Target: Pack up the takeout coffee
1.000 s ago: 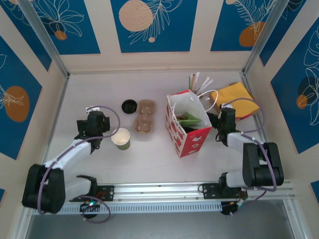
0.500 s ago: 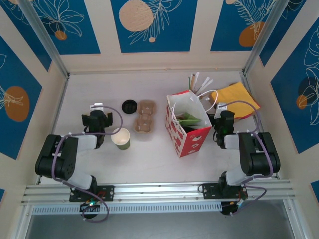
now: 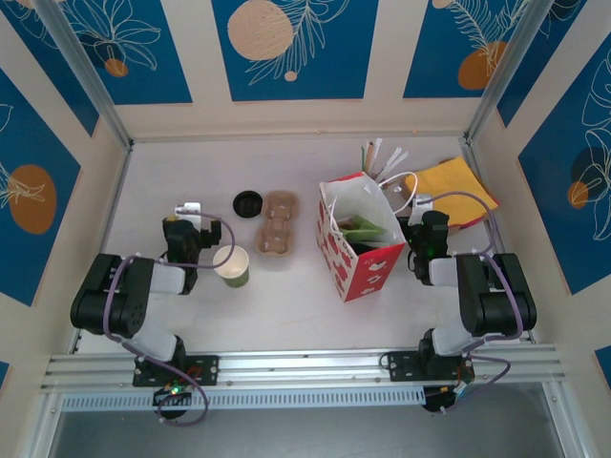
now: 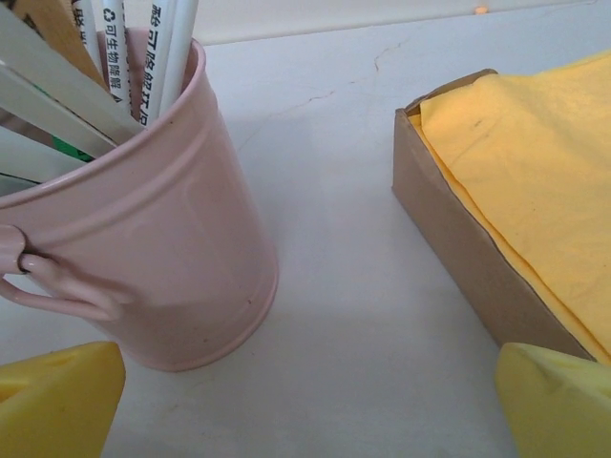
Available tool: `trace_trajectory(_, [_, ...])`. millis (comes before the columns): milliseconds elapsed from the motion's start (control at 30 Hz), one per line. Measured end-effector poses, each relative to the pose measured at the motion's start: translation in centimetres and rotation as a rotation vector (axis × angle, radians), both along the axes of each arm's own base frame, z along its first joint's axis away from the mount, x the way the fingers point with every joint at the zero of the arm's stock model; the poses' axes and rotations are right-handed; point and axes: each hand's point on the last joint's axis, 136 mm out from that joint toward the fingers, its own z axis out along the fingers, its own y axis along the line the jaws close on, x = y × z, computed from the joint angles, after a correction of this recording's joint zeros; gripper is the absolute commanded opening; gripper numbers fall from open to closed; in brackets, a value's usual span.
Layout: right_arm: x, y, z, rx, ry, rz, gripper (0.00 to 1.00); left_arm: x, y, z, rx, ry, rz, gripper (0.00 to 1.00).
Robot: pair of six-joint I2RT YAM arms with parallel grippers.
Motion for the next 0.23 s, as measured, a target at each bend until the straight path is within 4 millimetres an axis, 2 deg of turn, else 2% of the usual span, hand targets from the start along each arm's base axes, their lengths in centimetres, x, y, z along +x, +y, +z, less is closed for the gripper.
trace_trajectory(233, [0.00,0.01,0.00,0.000,0.000,0.000,0.99,0.20,-0.17,0.53,-0.006,-0.024,-0.009,1.00])
